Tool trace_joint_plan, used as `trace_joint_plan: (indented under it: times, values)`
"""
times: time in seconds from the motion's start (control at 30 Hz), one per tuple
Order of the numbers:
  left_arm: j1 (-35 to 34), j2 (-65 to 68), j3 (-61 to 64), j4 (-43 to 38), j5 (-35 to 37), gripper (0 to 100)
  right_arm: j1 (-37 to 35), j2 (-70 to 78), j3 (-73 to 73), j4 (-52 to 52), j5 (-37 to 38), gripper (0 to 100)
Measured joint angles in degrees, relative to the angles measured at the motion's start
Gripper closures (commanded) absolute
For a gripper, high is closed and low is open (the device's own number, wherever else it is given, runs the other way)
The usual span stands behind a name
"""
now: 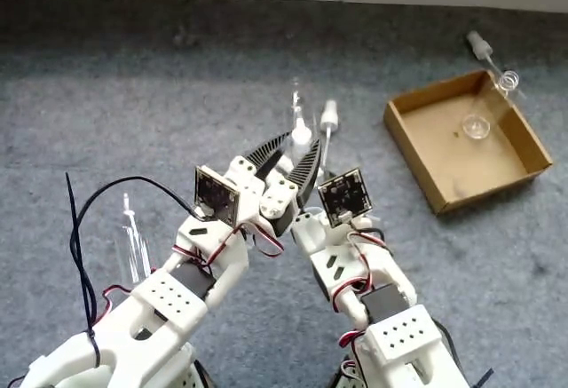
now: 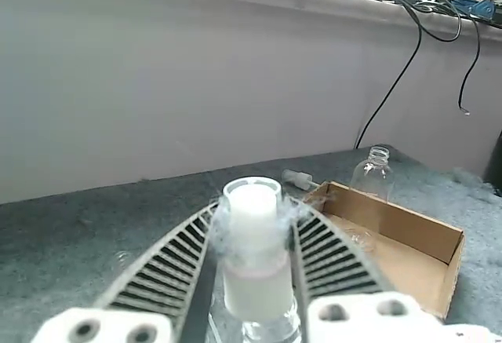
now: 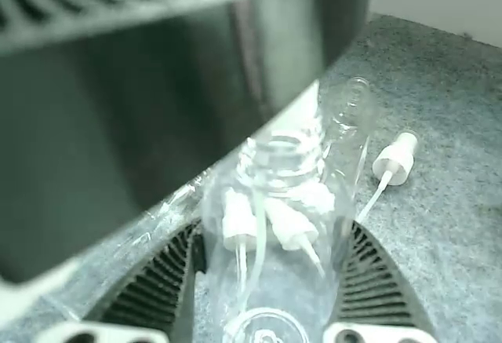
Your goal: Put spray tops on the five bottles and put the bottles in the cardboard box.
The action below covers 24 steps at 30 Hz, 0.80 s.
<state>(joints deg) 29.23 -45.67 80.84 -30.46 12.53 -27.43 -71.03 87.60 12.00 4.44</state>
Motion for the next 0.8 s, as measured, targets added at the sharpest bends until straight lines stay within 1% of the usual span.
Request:
trace_joint_plan:
  times: [0.03,0.13,0.23,0.5,0.7,0.8]
  values:
    - [0.0,0.0,0.0,0.0,-0.6,99,0.0,0.0,0.0,0.0,0.0,86.5]
    - [1.0,-0.2,0.0,0.0,-6.0,99,0.0,0.0,0.0,0.0,0.0,86.5]
    - [2.4,-0.1,0.0,0.0,-10.2,99,0.1,0.0,0.0,0.0,2.9,86.5]
    - [2.2,0.4,0.0,0.2,-8.0,99,0.0,0.0,0.0,0.0,3.8,86.5]
    - [2.4,0.4,0.0,0.2,-8.0,99,1.0,0.0,0.0,0.0,3.9,86.5]
    - [1.4,0.4,0.0,0.2,-7.7,99,1.1,0.0,0.0,0.0,4.0,86.5]
